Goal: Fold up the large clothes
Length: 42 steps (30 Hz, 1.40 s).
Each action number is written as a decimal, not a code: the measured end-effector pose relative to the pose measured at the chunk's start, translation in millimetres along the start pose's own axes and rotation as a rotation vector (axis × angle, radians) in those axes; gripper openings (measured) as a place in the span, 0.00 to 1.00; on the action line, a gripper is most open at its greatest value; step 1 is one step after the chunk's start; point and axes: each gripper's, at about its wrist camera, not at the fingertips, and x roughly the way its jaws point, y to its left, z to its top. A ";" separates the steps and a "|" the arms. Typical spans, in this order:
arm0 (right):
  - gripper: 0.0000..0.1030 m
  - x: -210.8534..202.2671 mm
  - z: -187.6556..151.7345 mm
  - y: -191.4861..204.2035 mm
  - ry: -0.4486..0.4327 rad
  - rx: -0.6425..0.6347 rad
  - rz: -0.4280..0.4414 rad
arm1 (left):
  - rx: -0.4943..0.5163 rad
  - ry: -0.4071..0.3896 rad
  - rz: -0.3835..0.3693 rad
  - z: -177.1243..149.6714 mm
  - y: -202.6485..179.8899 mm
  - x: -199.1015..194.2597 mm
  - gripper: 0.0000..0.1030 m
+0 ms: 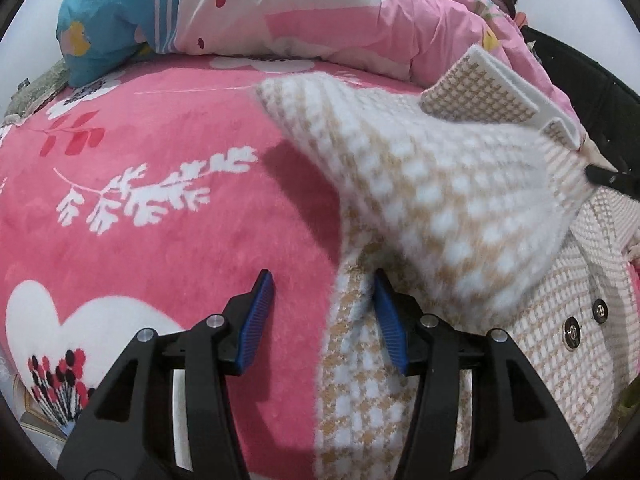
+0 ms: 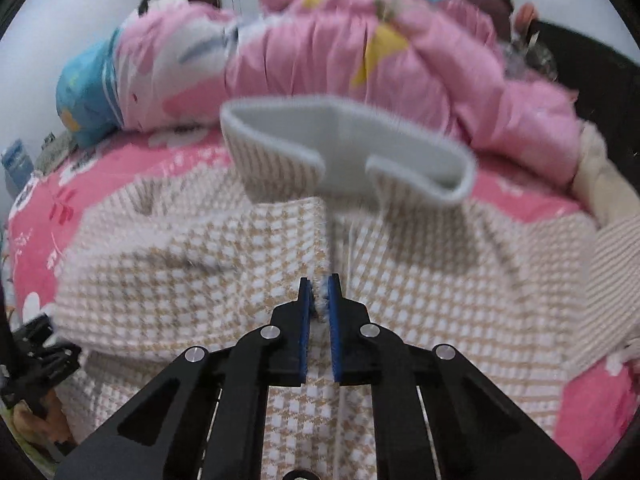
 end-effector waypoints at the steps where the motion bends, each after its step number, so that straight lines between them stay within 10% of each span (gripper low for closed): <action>1: 0.08 -10.3 2.1 -4.4 -0.025 0.016 0.004 | -0.003 -0.002 -0.003 0.0 0.8 0.1 0.48; 10: 0.08 -97.2 -20.1 -79.2 -0.174 0.193 -0.066 | 0.001 -0.008 0.013 -1.9 -0.5 -2.1 0.48; 21: 0.12 -21.8 -88.4 -168.4 0.085 0.432 0.037 | 0.025 0.013 0.054 -1.8 -4.9 -3.3 0.48; 26: 0.38 -9.6 -91.7 -189.7 0.128 0.518 0.197 | 0.027 0.022 0.069 -0.9 -6.3 -1.3 0.48; 31: 0.38 11.4 -84.4 -191.5 0.151 0.504 0.205 | 0.022 0.030 0.080 1.1 -7.5 0.5 0.48; 35: 0.11 16.1 -67.6 -177.3 0.150 0.418 0.155 | 0.026 0.031 0.088 0.9 -8.3 2.0 0.48; 42: 0.11 17.9 -63.9 -176.3 0.155 0.327 -0.013 | 0.041 0.028 0.089 -0.3 -9.8 1.4 0.48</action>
